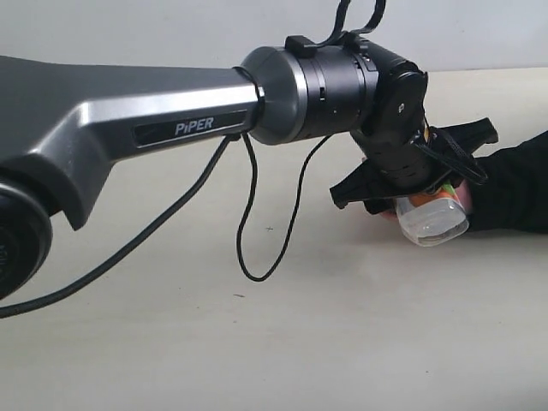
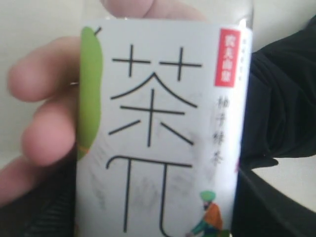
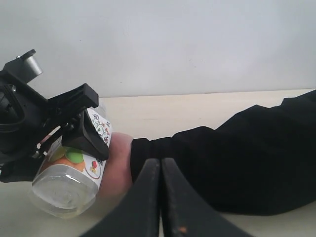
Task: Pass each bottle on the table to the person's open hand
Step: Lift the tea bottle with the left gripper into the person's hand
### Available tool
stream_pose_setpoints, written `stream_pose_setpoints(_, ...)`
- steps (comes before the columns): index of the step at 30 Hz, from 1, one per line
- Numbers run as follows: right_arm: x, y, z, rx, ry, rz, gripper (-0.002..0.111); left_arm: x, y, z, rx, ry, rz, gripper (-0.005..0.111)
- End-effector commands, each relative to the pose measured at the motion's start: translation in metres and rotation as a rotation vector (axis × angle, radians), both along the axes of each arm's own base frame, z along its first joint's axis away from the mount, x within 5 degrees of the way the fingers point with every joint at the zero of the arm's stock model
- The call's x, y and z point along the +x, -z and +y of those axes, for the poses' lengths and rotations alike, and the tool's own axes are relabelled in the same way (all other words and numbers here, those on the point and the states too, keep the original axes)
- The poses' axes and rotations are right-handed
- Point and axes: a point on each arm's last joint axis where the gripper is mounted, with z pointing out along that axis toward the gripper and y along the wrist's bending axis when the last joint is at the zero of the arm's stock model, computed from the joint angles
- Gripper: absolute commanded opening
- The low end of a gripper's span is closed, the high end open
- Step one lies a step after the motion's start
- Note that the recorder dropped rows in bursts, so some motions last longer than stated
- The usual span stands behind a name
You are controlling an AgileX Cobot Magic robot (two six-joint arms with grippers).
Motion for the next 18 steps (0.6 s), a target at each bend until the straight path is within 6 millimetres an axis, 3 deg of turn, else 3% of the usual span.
stream_pose_setpoints(1,0.000,0.001,0.000,-0.012,-0.003,-0.007,0.000,0.002,-0.002,0.001,-0.009,0.011,-0.018,0.073)
stream_pose_setpoints(4,0.000,0.001,0.000,-0.012,-0.003,-0.007,0.000,0.002,-0.002,0.001,-0.009,0.012,-0.019,0.092)
stream_pose_setpoints(7,0.000,0.001,0.000,-0.012,-0.003,-0.007,0.000,0.002,-0.005,0.001,-0.006,0.034,-0.037,0.101)
stream_pose_setpoints(18,0.000,0.001,0.000,-0.010,-0.003,-0.007,0.000,-0.005,-0.058,0.012,0.059,0.326,-0.256,0.104)
